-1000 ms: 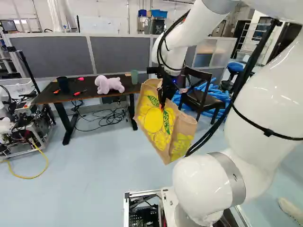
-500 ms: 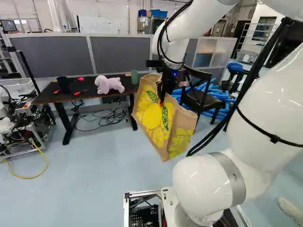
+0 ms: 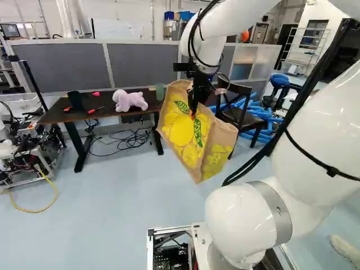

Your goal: Pick up the bag on the ground and place it on the table

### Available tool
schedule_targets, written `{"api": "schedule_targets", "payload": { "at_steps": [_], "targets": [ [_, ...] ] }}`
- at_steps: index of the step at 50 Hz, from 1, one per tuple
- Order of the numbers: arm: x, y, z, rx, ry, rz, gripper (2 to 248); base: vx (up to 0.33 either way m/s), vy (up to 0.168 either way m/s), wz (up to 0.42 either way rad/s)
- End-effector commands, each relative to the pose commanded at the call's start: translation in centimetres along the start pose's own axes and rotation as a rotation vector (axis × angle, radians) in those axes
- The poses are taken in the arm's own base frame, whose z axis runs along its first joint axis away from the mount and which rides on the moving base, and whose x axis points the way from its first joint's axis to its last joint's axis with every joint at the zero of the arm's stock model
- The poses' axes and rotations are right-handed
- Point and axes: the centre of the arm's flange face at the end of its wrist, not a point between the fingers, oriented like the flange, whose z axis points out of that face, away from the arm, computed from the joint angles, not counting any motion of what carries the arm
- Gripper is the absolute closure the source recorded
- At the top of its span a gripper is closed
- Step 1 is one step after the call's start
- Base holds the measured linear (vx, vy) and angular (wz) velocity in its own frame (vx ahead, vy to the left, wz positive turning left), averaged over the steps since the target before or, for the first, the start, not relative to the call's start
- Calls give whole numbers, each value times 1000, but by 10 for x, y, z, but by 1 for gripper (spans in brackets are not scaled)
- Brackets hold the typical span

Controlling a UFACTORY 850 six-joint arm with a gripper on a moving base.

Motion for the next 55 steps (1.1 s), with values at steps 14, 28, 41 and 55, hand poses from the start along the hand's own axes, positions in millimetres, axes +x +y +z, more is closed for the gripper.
{"api": "schedule_targets", "payload": {
  "at_steps": [14,28,41,55],
  "targets": [
    [1,2,-20,-23,-17,-22,228,0,0,0],
    [4,2,-40,-8,-45,-16,228,0,0,0],
    [7,2,-59,11,-75,-11,228,0,0,0],
    [11,-1,-80,22,-86,-14,228,0,0,0]
  ]
}}
